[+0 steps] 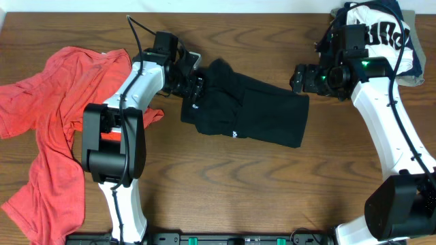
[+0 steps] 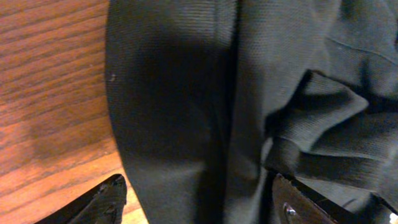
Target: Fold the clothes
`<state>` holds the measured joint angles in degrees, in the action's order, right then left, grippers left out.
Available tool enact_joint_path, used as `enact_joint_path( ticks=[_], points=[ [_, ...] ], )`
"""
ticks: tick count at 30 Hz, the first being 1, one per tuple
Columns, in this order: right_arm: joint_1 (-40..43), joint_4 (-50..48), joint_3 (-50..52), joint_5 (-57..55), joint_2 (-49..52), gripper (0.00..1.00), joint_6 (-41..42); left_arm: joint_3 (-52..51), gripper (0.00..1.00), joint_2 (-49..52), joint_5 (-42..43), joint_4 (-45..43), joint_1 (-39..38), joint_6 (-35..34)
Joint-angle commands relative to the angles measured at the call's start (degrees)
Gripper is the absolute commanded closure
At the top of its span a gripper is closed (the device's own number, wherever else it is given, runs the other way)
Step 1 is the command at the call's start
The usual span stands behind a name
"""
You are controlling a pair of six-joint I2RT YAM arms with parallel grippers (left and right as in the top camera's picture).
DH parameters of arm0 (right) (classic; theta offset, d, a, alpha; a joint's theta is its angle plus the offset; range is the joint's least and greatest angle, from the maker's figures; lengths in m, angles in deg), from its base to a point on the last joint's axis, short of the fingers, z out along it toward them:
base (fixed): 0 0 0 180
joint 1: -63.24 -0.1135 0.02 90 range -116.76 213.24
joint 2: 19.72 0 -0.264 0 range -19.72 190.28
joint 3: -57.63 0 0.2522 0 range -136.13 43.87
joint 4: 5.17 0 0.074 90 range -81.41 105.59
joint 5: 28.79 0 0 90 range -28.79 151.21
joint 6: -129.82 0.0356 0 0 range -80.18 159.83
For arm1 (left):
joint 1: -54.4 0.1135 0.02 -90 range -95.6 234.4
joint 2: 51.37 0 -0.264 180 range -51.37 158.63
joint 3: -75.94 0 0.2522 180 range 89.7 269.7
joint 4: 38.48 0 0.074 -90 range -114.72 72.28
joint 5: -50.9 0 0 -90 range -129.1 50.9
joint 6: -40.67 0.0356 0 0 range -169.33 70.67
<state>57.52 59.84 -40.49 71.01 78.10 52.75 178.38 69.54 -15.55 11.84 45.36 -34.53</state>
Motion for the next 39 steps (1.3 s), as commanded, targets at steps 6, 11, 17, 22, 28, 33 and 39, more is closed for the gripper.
enact_joint_path(
  ticks=[6,11,17,22,28,33,39],
  points=[
    [-0.72,0.87,-0.70,-0.59,-0.74,0.10,-1.03,0.68,0.23,5.31,-0.96,-0.39,0.24,-0.48],
    [-0.72,0.85,-0.70,-0.59,-0.74,0.10,-1.05,0.68,0.23,6.36,-1.14,-0.39,0.24,-0.50],
    [-0.72,0.81,-0.70,-0.63,-0.74,0.10,-1.05,0.68,0.23,6.36,-1.14,2.12,0.24,-0.50],
    [-0.72,0.83,-0.70,-0.63,-0.74,0.10,-1.07,-0.07,0.29,6.45,-5.27,4.61,0.24,-0.52],
    [-0.72,0.81,-0.70,-0.61,-0.74,0.10,-1.25,-0.72,0.51,6.45,-4.94,4.24,-0.26,-1.70],
    [-0.81,0.87,-0.70,-0.59,-0.74,0.11,-1.25,-0.72,0.70,6.47,-4.76,2.99,-1.97,-4.70],
    [-1.09,0.90,-0.70,-0.59,-0.74,0.11,-1.25,-0.72,0.85,6.47,-4.83,1.90,-3.98,-5.07]
  ],
)
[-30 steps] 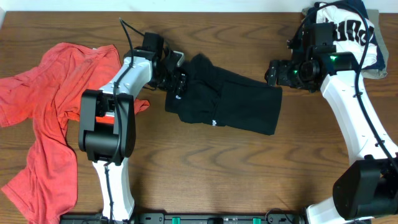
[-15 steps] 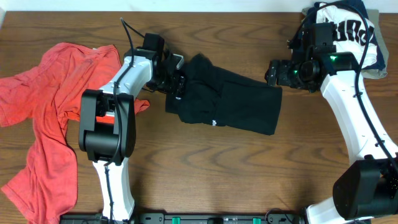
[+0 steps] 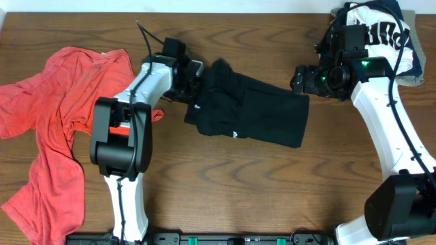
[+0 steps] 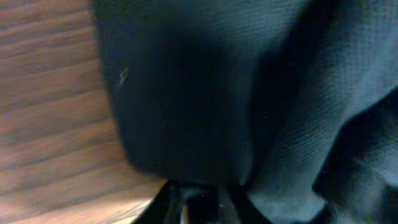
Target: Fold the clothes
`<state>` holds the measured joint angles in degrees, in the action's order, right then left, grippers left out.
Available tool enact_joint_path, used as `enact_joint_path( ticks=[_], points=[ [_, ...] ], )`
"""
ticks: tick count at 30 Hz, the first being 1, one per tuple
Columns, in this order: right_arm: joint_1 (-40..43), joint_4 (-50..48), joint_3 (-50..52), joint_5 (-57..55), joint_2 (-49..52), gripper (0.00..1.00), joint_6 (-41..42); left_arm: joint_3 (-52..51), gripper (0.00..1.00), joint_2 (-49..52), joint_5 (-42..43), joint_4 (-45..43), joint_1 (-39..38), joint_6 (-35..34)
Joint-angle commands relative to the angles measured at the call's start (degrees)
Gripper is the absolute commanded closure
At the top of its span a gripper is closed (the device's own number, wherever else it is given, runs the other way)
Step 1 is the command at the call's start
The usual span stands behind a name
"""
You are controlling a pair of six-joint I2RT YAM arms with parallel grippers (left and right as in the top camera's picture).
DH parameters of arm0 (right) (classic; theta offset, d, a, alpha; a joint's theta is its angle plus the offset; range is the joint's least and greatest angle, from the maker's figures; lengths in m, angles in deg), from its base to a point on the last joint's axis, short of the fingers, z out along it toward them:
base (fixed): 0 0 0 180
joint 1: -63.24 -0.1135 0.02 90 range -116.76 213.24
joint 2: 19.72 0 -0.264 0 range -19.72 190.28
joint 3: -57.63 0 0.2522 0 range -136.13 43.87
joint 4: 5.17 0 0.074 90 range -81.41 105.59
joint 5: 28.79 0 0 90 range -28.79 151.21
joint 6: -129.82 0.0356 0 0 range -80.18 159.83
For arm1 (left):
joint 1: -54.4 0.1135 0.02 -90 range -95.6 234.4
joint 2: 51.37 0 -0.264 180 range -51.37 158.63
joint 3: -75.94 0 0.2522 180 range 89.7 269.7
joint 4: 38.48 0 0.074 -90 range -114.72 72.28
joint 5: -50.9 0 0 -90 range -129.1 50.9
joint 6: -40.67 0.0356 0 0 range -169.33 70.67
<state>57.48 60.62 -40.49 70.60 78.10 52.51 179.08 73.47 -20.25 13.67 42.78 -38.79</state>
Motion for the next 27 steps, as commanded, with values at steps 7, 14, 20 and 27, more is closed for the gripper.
enact_joint_path(
  ticks=[7,14,20,27],
  points=[
    [-1.09,-0.07,-0.70,-0.20,-0.74,0.13,-0.98,-0.68,0.94,1.81,-4.00,0.55,0.31,-5.49],
    [-1.99,-0.76,-0.66,-0.17,-0.31,0.41,-1.01,-0.11,0.94,-4.33,-9.73,5.14,4.17,-5.57],
    [-5.38,-2.56,-0.61,-0.17,2.05,0.93,-0.96,-0.11,0.94,-11.28,-17.57,8.33,4.31,-5.51],
    [-7.26,-2.51,-0.61,-0.20,4.90,0.58,-0.04,-0.35,0.77,-12.98,-4.96,7.85,4.31,-5.38]
  ],
)
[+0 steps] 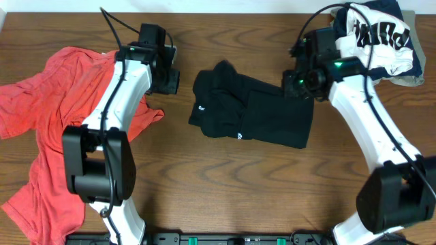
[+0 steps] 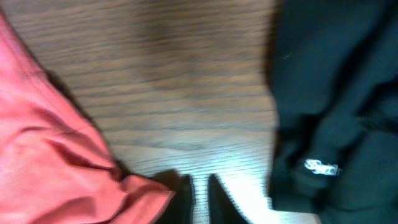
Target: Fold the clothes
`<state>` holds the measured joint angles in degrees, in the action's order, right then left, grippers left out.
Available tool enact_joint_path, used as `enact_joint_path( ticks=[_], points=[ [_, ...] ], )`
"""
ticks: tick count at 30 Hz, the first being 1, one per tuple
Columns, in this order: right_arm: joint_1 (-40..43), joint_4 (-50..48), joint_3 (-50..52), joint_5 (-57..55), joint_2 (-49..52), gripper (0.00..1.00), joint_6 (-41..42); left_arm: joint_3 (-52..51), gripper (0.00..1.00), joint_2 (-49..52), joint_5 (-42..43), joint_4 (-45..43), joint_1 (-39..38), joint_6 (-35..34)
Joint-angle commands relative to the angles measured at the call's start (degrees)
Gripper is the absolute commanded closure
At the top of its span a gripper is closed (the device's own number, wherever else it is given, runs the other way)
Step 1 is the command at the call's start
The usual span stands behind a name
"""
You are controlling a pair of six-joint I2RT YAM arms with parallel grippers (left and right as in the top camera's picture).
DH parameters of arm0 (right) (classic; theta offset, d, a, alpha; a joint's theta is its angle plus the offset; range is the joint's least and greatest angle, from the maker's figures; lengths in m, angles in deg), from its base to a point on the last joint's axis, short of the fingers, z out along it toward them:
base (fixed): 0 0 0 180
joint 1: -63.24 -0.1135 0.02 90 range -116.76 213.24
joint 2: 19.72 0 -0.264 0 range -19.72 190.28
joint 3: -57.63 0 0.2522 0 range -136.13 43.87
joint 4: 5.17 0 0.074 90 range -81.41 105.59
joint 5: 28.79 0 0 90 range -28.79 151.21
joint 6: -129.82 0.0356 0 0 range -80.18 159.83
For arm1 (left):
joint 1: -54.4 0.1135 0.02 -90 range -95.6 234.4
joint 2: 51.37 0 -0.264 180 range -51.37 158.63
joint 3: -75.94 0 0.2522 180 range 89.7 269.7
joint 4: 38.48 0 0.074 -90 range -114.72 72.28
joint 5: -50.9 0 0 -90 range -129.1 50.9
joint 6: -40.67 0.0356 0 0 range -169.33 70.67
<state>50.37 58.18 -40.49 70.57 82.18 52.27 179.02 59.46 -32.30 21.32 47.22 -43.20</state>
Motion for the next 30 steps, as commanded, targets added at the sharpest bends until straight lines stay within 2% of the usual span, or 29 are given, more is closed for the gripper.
enact_joint_path(
  ticks=[1,2,5,9,23,28,30],
  points=[
    [0.04,-0.07,-0.61,-0.17,0.81,0.55,0.20,-0.50,0.70,1.38,10.47,0.20,-0.20,-0.61],
    [0.28,-0.04,-0.61,-0.15,0.76,0.51,0.17,-0.68,0.60,1.77,12.72,0.07,-0.28,-0.44],
    [1.53,0.55,-0.61,-0.15,0.74,0.48,0.17,-0.94,0.40,3.78,16.39,-0.26,-0.98,1.40],
    [3.32,1.64,-0.61,-0.13,0.74,0.48,0.15,-0.94,0.26,7.17,16.37,-0.57,-2.16,2.43],
    [4.57,2.67,-0.61,-0.15,0.74,0.50,0.11,-0.96,0.18,13.18,18.32,-6.73,-5.38,2.40],
    [4.57,2.69,-0.61,-0.15,0.74,0.51,0.11,-0.96,0.18,15.63,18.29,-7.96,-6.25,2.38],
    [4.57,2.73,-0.61,-0.15,0.74,0.52,0.13,-0.96,0.22,16.35,18.29,-8.04,-6.27,2.36]
  ],
)
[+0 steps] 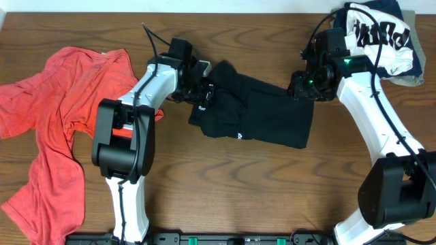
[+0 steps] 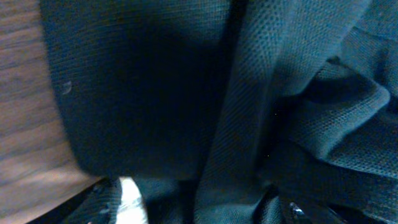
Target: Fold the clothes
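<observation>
A black garment (image 1: 262,116) lies partly folded and bunched in the middle of the table. My left gripper (image 1: 201,92) sits at its left edge. In the left wrist view the gripper (image 2: 202,208) is open, with its two fingertips (image 2: 102,200) wide apart and black cloth (image 2: 205,93) filling the space between them. My right gripper (image 1: 300,87) rests at the garment's upper right corner; the overhead view does not show how its jaws stand. A red shirt (image 1: 61,116) lies spread out at the left.
A pile of dark and white clothes (image 1: 378,34) sits at the back right corner, behind the right arm. The red shirt reaches the table's left and front edges. Bare wood (image 1: 238,190) shows in front of the black garment.
My left gripper was shut over bare wood between the red shirt and the black garment. Now it is open at the garment's left edge. The right gripper stays at the upper right corner.
My left gripper stood open at the black garment's left edge, then shut there. Later it was shut over bare wood beside the red shirt, while the right gripper had shifted to the garment's upper right corner. Now the left gripper is open at the left edge again.
</observation>
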`<state>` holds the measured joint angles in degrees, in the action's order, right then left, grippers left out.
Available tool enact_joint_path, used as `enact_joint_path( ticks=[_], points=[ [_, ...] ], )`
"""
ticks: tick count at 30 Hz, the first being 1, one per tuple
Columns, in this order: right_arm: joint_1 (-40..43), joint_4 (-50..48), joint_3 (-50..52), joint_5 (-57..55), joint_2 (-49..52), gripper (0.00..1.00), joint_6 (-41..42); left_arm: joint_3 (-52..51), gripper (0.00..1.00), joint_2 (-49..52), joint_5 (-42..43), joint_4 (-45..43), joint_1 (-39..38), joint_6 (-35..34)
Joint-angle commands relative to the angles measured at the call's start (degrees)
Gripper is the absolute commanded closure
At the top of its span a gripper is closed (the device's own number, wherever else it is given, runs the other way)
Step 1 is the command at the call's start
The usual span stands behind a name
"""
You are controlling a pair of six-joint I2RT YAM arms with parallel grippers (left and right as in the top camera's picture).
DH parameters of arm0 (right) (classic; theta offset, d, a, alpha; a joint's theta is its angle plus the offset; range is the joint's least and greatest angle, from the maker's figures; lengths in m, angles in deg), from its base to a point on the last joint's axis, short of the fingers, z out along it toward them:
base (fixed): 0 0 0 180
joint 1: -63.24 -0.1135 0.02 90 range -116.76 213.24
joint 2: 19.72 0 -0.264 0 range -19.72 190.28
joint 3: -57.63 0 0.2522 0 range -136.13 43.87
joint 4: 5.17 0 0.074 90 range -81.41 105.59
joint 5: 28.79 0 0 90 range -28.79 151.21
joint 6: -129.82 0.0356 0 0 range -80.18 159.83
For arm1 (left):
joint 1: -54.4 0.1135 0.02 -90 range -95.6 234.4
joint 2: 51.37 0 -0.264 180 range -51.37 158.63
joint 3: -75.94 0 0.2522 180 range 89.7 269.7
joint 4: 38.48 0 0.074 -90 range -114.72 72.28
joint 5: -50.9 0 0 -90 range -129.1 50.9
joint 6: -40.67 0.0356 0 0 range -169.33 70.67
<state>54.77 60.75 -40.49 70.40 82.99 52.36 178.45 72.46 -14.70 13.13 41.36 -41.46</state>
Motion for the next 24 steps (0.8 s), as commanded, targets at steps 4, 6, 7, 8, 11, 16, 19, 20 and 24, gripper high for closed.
enact_joint_path(
  ticks=[4,6,7,8,11,16,19,20,24],
  points=[
    [0.15,0.13,-0.61,0.02,-0.07,0.54,0.04,-0.39,0.53,3.72,0.68,-0.02,-0.37,0.63],
    [0.13,0.13,-0.61,0.04,-0.07,0.55,0.04,-0.39,0.76,3.72,0.68,-0.48,-0.39,0.59],
    [0.13,0.13,-0.61,0.02,-0.07,0.56,0.04,-0.39,0.85,3.72,0.68,-0.68,-0.39,0.59],
    [0.11,0.11,-0.61,0.02,-0.07,0.57,0.04,-0.39,0.89,3.72,0.68,-0.83,-0.39,0.59],
    [0.11,0.13,-0.61,0.02,-0.07,0.59,0.04,-0.39,0.94,3.72,0.52,-1.07,-0.35,0.59],
    [-0.17,0.09,-0.61,0.07,-0.07,0.63,0.07,0.22,0.94,3.32,-2.67,-0.22,1.38,0.09],
    [-1.20,-0.13,-0.61,0.07,-0.07,0.68,0.07,1.22,0.94,1.81,-4.94,2.62,3.48,-0.26],
    [-1.70,-0.31,-0.61,0.07,-0.07,0.69,0.13,1.77,0.94,1.07,-5.64,3.98,4.35,-0.26],
    [-3.21,-1.36,-0.59,0.07,0.48,0.94,3.13,3.39,0.94,-2.54,-7.15,7.74,7.13,0.22]
  ],
)
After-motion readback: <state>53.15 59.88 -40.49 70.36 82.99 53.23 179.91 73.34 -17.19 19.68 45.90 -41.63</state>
